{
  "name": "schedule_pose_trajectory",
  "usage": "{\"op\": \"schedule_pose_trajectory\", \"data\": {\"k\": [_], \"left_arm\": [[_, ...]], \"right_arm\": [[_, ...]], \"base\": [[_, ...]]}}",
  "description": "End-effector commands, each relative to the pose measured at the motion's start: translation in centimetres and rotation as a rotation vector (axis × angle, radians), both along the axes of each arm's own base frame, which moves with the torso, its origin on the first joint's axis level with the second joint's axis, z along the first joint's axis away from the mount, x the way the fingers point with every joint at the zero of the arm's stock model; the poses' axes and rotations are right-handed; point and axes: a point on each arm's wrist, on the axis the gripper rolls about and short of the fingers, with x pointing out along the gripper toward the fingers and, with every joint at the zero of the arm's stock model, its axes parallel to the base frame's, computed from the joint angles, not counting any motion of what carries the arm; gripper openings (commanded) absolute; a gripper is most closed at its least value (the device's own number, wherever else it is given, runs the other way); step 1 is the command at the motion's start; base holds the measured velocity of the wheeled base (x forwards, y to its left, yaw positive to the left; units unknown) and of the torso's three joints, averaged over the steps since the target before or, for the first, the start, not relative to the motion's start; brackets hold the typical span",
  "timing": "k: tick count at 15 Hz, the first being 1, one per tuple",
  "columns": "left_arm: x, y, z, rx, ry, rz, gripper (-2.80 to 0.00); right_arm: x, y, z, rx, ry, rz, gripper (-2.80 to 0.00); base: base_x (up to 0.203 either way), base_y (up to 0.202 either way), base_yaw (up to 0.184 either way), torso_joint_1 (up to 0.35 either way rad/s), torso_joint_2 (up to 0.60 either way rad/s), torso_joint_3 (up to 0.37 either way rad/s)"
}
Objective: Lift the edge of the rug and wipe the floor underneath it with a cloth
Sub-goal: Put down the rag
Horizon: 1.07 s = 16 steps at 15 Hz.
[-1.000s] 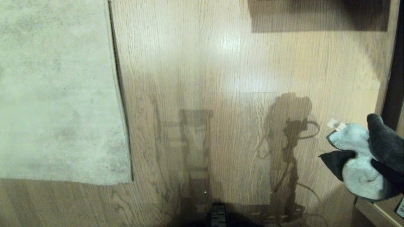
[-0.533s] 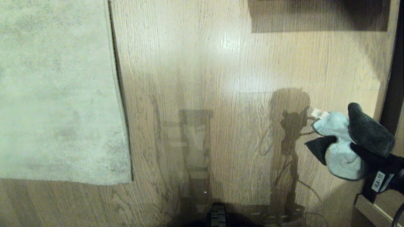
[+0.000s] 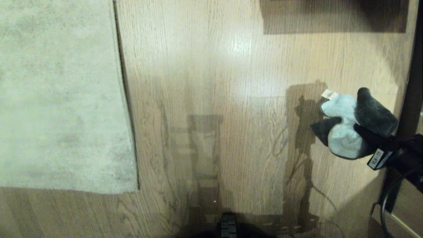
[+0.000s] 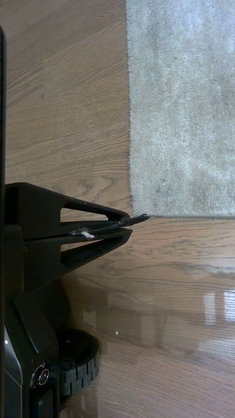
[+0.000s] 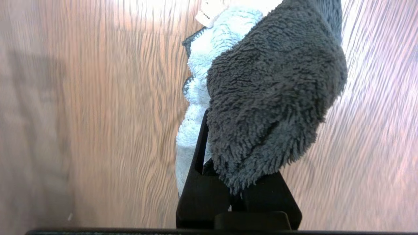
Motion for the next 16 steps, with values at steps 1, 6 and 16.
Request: {"op": "schedule_pose_trajectory", "data": {"k": [1,6,16], "left_arm": [[0.0,0.0,0.0,0.000,0.000,0.001,-2.80],[0.0,0.0,0.0,0.000,0.000,-0.001,-2.80],[0.0,0.0,0.0,0.000,0.000,-0.001,-2.80]], "right_arm": [[1.5,0.1,-1.0,-0.003,0.020,-0.001,-2.80],[3.7,0.3,-2.1,0.000,-0.015,-0.003,-2.80],[5.5,-0.3,-2.3,0.006,-0.021,-0.035,0.00]], "base": [[0.000,0.000,0.000,0.000,0.00,0.000],[0.000,0.000,0.000,0.000,0.00,0.000],[0.000,0.000,0.000,0.000,0.00,0.000]]}}
